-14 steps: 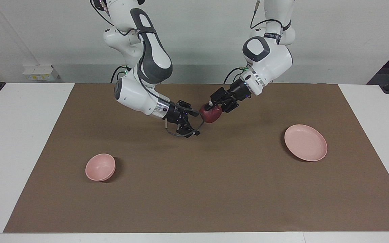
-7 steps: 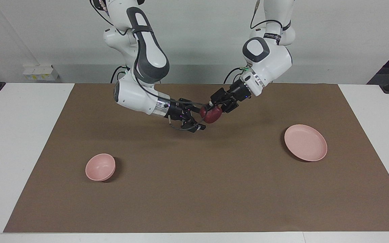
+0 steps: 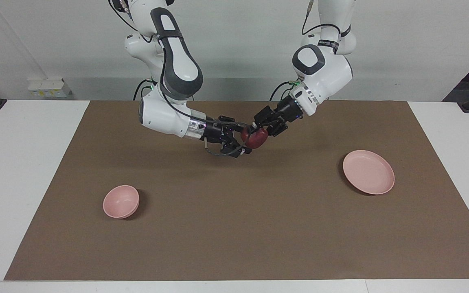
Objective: Move apple from plate to bowl
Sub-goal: 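Close the right gripper on the apple held by the left gripper, then open the left gripper and withdraw while the right gripper carries the apple, then lower the apple into the small pink cup with the right gripper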
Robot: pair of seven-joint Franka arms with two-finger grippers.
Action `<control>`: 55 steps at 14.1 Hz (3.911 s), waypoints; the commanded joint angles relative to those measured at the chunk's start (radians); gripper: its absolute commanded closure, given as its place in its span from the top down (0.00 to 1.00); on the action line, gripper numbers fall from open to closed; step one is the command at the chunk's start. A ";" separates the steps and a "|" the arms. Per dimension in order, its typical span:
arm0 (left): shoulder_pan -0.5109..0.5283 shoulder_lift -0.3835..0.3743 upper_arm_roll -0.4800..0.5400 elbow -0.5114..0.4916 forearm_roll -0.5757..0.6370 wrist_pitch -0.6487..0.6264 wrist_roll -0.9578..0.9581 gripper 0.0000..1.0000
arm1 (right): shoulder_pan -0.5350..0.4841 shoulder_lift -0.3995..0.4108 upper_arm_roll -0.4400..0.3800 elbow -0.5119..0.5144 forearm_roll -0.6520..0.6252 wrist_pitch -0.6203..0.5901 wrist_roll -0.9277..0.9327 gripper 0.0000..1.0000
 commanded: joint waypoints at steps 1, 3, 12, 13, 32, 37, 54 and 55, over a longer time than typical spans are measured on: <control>-0.025 -0.006 -0.009 -0.001 -0.005 0.010 0.004 0.00 | 0.017 -0.020 0.001 -0.011 0.046 0.006 -0.025 1.00; -0.027 -0.004 -0.016 0.004 -0.004 0.010 -0.002 0.00 | 0.031 -0.021 0.001 -0.012 0.043 0.004 -0.026 1.00; -0.022 0.002 -0.024 0.014 -0.004 0.010 -0.004 0.00 | 0.028 -0.023 -0.001 -0.003 0.026 0.003 -0.045 0.00; -0.022 0.002 -0.022 0.014 -0.004 0.009 -0.006 0.05 | 0.028 -0.023 -0.001 -0.003 0.026 0.003 -0.045 0.00; -0.013 -0.044 0.226 0.019 0.729 -0.382 -0.010 1.00 | -0.112 0.008 -0.013 0.011 -0.455 0.024 -0.267 0.00; -0.022 -0.014 0.369 0.069 1.046 -0.419 -0.009 1.00 | -0.187 0.022 -0.013 0.012 -0.674 0.052 -0.477 0.00; -0.062 -0.023 0.565 0.636 1.291 -1.067 0.024 1.00 | -0.380 0.132 -0.011 -0.014 -1.167 0.524 -1.051 0.00; -0.061 -0.030 0.565 0.622 1.289 -1.067 0.025 1.00 | -0.385 0.144 -0.011 -0.023 -1.166 0.544 -1.054 0.00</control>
